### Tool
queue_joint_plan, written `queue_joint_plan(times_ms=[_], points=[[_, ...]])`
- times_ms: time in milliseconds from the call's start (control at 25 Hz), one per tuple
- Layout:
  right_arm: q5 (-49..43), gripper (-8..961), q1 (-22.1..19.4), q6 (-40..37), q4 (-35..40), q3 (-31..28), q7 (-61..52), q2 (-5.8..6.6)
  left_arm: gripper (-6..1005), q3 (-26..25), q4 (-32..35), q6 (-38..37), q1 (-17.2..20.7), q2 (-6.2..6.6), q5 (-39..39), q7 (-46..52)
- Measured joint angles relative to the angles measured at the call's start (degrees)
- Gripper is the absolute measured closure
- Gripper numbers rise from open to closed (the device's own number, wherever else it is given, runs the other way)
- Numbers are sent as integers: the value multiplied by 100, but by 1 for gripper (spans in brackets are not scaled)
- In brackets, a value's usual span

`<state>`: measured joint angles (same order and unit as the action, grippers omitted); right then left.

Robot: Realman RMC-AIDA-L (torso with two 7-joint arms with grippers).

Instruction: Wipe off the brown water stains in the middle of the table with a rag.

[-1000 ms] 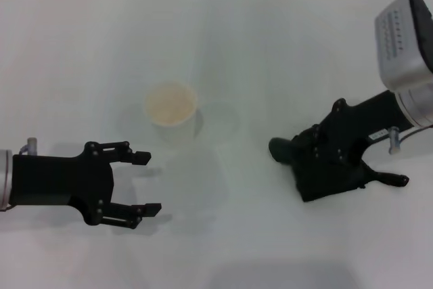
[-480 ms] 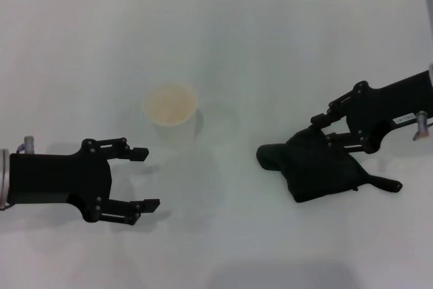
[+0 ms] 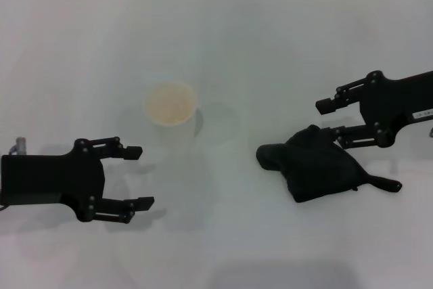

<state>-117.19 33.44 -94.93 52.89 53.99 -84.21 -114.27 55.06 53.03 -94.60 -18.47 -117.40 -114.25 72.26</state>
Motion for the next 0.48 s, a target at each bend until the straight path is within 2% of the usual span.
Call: queue_joint_plan(times_ms=[200,480], points=[[42,473,-55,-248,-45,-318,164,34,124,-199,-69,-86,36,3,0,-81],[50,476,-99,-293,-95,-364,202,43,124,-221,-171,-126,4,33,0,-91]])
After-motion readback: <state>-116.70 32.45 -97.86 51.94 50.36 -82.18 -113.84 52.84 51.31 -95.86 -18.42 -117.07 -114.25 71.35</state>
